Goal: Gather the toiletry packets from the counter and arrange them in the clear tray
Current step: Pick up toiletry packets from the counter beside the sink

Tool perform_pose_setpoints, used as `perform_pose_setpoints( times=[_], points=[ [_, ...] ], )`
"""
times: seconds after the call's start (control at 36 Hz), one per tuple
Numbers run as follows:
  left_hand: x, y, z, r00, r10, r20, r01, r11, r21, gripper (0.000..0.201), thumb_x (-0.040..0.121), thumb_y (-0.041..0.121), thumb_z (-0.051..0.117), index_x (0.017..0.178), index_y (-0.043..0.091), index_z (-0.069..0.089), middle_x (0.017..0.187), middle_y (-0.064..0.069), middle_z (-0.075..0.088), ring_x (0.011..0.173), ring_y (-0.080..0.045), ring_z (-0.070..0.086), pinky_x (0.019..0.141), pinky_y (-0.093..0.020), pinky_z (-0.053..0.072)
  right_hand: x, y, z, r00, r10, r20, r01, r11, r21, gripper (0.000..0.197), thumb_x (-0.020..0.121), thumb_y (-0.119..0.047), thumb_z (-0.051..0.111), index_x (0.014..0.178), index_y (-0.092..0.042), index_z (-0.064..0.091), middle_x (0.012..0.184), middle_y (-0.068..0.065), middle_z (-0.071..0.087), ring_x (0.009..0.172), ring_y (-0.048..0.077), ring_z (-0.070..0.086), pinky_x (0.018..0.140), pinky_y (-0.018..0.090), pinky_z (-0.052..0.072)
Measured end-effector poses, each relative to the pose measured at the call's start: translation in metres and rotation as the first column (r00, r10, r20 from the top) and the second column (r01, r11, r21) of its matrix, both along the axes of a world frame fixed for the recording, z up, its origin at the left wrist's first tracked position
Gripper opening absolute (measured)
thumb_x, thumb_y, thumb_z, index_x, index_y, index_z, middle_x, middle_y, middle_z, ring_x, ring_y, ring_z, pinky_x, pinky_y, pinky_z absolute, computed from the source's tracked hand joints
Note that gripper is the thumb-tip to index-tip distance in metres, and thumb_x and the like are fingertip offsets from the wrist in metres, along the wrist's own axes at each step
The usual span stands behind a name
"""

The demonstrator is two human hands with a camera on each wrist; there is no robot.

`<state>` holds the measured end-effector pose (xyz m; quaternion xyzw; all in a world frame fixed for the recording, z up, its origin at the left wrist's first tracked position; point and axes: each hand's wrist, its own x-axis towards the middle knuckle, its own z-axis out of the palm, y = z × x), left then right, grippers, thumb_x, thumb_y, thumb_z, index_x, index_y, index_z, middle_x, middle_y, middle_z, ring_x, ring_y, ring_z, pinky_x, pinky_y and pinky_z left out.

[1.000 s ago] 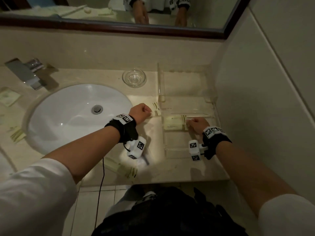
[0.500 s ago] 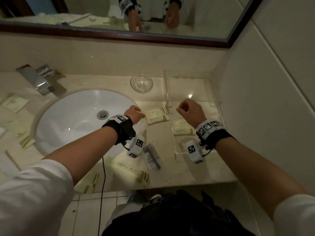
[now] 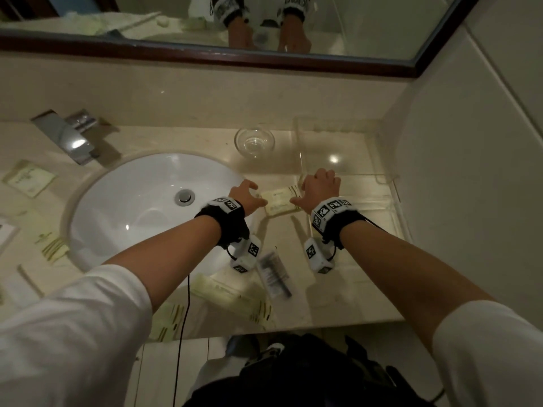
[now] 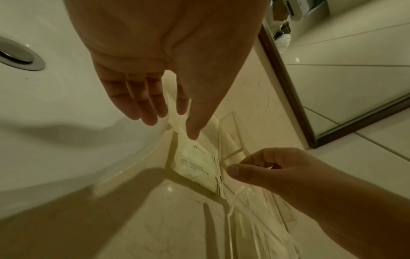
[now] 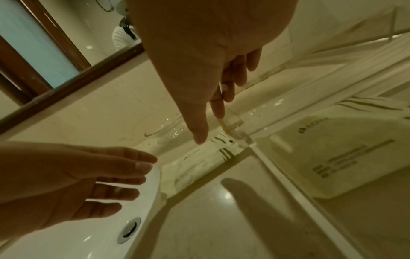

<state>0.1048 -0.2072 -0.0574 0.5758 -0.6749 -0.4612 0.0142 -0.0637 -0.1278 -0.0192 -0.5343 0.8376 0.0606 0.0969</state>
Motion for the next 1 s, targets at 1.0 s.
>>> perform_pose_setpoints(
  times=[1.0],
  points=[
    [-0.017,0.0,-0.007,0.982,-0.182,0.043,0.187,0.968,-0.165,0.033,0.087,0.019,0.063,0.117,0.006,0.058,0.114,-0.016,0.064,0.106,-0.031,0.058,0.083,-0.031,0.043,-0.001,-0.006,-0.023,0.989,-0.112,0.098,0.11,0.994,0.03,0.047,0.074,-0.049,0.071,0.109,-0.019,0.061,0.121,0.007,0.048,0.115,0.03,0.037,0.098,0.044,0.03]
  ],
)
